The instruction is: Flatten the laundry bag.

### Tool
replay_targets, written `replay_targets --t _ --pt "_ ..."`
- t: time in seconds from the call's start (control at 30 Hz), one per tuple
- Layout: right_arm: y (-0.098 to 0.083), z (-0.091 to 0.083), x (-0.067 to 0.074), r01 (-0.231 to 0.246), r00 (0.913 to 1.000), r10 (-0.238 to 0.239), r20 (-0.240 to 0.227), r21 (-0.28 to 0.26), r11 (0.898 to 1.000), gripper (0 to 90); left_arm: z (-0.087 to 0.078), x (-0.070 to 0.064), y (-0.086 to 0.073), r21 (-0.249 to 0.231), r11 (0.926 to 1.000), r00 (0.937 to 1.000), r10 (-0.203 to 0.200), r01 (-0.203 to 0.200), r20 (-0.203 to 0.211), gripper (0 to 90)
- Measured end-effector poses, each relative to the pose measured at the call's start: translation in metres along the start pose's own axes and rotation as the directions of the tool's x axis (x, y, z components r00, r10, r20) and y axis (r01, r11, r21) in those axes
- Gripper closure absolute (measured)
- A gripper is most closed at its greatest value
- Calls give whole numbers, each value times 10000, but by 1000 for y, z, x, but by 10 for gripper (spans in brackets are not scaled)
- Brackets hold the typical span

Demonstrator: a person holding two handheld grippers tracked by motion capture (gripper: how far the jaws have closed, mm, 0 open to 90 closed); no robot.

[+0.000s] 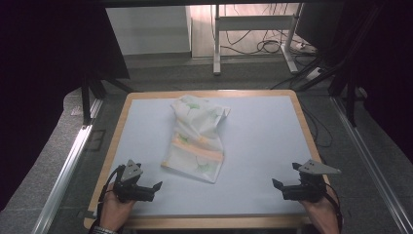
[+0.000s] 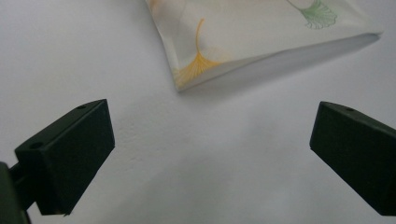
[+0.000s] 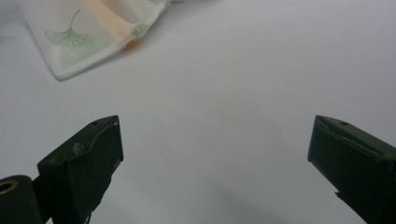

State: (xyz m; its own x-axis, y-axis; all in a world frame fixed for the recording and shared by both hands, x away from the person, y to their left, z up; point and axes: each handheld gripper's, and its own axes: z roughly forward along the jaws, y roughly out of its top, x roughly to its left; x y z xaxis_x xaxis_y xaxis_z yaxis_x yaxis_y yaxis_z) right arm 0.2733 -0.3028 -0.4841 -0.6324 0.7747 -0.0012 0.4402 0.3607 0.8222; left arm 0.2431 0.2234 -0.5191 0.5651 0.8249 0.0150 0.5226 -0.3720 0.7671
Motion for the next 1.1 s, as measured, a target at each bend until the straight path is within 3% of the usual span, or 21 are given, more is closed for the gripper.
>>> replay_targets --t 0.17,0.53,0.8,1.1 --pt "0 1 1 66 9999 -66 -78 41 10000 31 4 -3 2 195 9996 9998 220 -219 -23 6" --pt "0 5 2 415 9991 -415 -5 166 9990 29 5 -1 3 294 9995 9998 -76 70 184 29" --pt "-1 6 2 431 9990 -434 82 281 9987 29 6 -2 4 413 9991 9999 -53 47 162 31" --pt "-1 6 3 462 9988 -467 158 294 9985 30 6 -2 7 380 9982 9984 -466 454 306 17"
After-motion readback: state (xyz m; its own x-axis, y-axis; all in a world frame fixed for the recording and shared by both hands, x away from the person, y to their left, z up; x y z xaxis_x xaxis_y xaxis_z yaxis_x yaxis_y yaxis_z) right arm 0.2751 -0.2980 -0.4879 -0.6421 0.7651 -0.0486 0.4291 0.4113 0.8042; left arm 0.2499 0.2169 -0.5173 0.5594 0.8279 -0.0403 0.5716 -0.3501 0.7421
